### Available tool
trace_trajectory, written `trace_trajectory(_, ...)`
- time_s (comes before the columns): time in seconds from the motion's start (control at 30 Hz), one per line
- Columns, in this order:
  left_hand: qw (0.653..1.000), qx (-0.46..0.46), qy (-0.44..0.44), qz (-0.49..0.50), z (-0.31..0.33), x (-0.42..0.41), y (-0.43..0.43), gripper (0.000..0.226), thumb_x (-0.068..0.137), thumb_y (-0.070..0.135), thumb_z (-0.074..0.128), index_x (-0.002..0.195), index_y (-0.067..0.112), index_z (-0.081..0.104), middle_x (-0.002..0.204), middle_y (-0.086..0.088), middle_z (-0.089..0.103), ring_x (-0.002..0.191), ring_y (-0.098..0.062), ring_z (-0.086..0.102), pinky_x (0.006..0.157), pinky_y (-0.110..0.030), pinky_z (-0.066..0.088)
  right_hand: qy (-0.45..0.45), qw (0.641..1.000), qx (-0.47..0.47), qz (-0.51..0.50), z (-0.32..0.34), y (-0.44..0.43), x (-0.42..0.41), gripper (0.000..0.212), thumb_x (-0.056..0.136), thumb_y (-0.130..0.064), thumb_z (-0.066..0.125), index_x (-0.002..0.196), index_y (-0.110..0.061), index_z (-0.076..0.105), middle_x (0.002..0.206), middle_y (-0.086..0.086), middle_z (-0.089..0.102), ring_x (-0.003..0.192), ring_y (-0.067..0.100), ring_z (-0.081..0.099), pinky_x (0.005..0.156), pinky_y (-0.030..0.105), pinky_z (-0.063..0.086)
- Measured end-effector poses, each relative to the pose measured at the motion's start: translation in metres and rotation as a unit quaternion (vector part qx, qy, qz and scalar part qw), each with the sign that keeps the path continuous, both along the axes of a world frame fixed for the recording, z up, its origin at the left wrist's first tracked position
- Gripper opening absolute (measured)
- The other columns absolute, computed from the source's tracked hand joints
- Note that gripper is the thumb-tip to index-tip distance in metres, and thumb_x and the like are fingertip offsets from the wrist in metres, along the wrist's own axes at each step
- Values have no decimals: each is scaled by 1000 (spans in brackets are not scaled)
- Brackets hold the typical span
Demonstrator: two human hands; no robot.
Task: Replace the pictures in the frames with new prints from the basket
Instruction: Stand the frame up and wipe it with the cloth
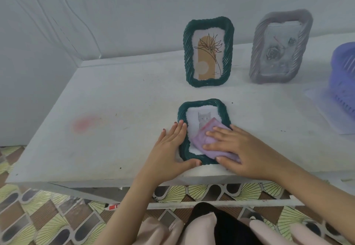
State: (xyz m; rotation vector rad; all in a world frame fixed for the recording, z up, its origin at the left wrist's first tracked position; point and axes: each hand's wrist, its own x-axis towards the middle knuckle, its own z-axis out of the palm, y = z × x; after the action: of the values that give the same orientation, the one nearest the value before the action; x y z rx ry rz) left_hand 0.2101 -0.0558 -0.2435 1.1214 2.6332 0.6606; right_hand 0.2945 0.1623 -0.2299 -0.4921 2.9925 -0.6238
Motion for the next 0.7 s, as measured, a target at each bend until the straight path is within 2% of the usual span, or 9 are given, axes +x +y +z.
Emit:
trace_trajectory(0.07,1000,-3,-3,-3,1,0,0,98,70,76,42,141,32,-8,150,16,-11,139,2,-13,109,-16,-15,-2,999,25,-20,2,11,-9,47,87,-55,25,132,-48,36,144,-24,17,137,-5,6,114,30,-2)
trace_trajectory(0.13,1000,-6,-5,-7,2,1,0,96,72,73,43,141,31,-10,150,16,-13,138,2,-15,108,-15,-17,5,997,49,-60,1,18,-30,49,88,-53,23,136,-46,31,149,-19,17,139,0,5,117,35,2)
trace_trajectory(0.3,1000,-10,-11,-8,4,1,0,96,79,65,51,145,26,-6,151,15,-12,139,0,-15,111,-20,-15,27,994,30,-103,-5,-5,-68,54,87,-47,24,136,-33,41,151,-1,30,143,17,15,115,40,10)
trace_trajectory(0.4,1000,-10,-13,-6,4,1,0,100,75,72,49,146,24,-3,150,15,-9,139,1,-13,109,-16,-16,31,997,-5,-70,-2,-23,-52,43,93,-37,37,135,-30,44,149,-4,33,141,13,17,115,37,10)
trace_trajectory(0.47,1000,-11,-11,-6,4,1,1,101,69,78,40,144,28,-5,150,16,-9,139,2,-13,106,-12,-17,31,998,-18,-44,1,-24,-32,44,92,-38,36,134,-31,46,147,-8,36,140,9,19,114,36,13)
trace_trajectory(0.6,1000,-11,-15,-2,1,-1,0,97,67,79,36,139,34,-9,151,17,-11,137,5,-15,106,-11,-18,35,998,7,-60,0,-14,7,41,89,-42,34,124,-37,55,141,-6,45,134,11,35,110,43,32)
trace_trajectory(0.63,1000,-10,-16,-1,1,-1,0,97,67,79,36,139,34,-10,151,17,-11,137,5,-16,106,-11,-18,36,996,5,-87,0,-11,13,39,88,-44,36,123,-40,54,144,-4,40,135,13,33,109,45,33)
trace_trajectory(0.7,1000,-9,-16,1,1,-1,0,97,67,79,36,139,35,-10,150,18,-12,137,5,-15,107,-12,-18,6,987,-25,-160,5,-9,21,37,87,-52,37,122,-52,48,155,-2,12,140,15,14,114,44,20)
